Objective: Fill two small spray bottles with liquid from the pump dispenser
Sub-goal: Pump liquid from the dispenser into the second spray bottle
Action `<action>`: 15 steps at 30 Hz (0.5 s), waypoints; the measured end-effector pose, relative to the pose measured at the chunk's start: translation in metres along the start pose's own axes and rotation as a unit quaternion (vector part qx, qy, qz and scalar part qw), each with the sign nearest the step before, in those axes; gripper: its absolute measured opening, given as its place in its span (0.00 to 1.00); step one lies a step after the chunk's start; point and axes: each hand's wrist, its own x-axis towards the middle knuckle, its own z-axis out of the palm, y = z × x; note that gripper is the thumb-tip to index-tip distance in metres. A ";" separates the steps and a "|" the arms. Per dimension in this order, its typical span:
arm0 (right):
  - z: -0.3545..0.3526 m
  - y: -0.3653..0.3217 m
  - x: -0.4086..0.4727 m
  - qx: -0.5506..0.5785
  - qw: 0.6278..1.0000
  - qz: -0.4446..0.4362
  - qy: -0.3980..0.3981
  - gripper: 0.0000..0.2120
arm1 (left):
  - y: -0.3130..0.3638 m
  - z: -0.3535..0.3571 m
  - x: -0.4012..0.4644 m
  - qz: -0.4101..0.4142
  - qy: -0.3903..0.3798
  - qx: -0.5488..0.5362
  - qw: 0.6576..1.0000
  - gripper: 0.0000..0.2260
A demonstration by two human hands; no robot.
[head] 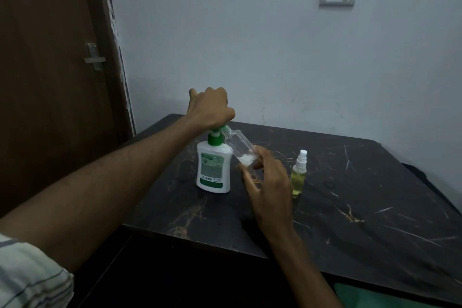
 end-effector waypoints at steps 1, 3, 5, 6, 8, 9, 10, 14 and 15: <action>0.000 -0.001 0.000 0.000 1.000 -0.001 -0.003 0.24 | 0.000 -0.002 0.001 0.002 -0.001 0.003 1.000 0.08; -0.001 -0.003 0.000 0.001 1.000 0.000 -0.006 0.24 | -0.001 -0.004 0.003 0.003 0.004 0.007 1.000 0.08; -0.001 -0.003 0.001 0.002 1.000 0.001 -0.008 0.24 | -0.001 -0.003 0.003 0.001 0.009 -0.001 1.000 0.06; -0.001 -0.003 0.001 0.002 1.000 0.001 -0.010 0.23 | -0.001 -0.001 0.002 -0.002 0.010 -0.007 1.000 0.06; 0.000 -0.002 0.000 0.002 1.000 0.001 -0.012 0.23 | -0.001 0.003 0.000 -0.005 0.011 -0.014 1.000 0.05; 0.000 -0.002 0.000 0.002 1.000 0.002 -0.012 0.22 | -0.001 0.003 -0.001 -0.002 0.010 -0.014 1.000 0.05; 0.000 -0.002 0.000 0.002 1.000 0.004 -0.012 0.22 | -0.001 0.002 0.000 0.003 0.009 -0.010 1.000 0.04; 0.001 -0.002 0.000 0.009 1.000 0.001 -0.007 0.22 | -0.001 -0.004 0.003 0.008 0.014 0.001 1.000 0.07; 0.001 -0.002 0.000 0.011 1.000 0.000 -0.007 0.22 | -0.001 -0.003 0.003 0.007 0.015 -0.005 1.000 0.06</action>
